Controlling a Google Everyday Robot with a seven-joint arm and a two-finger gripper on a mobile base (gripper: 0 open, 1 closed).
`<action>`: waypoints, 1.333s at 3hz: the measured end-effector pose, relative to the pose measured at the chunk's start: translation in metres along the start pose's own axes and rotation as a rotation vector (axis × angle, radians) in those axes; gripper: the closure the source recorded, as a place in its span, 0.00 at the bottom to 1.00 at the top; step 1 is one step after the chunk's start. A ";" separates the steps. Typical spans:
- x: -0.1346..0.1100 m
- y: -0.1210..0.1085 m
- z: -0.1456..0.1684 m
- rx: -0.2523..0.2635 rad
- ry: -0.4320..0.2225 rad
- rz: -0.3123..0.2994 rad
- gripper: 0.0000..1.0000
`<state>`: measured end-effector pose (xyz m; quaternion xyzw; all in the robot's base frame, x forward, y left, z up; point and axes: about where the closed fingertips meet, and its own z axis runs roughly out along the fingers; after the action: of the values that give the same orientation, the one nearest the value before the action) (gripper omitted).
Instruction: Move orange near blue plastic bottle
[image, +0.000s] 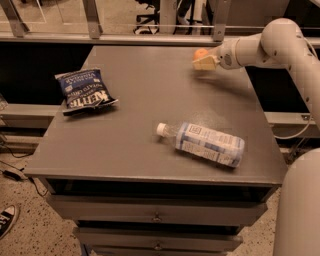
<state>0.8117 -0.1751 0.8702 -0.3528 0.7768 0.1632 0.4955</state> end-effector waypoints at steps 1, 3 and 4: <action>-0.014 0.007 -0.026 0.003 -0.018 -0.027 1.00; -0.037 0.048 -0.075 -0.117 -0.056 -0.053 1.00; -0.019 0.082 -0.081 -0.261 -0.039 -0.013 1.00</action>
Offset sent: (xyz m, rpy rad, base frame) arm -0.0791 -0.0169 0.0904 0.0173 -0.0859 0.0914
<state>0.7059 -0.1591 0.9162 -0.4162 0.7366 0.2665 0.4617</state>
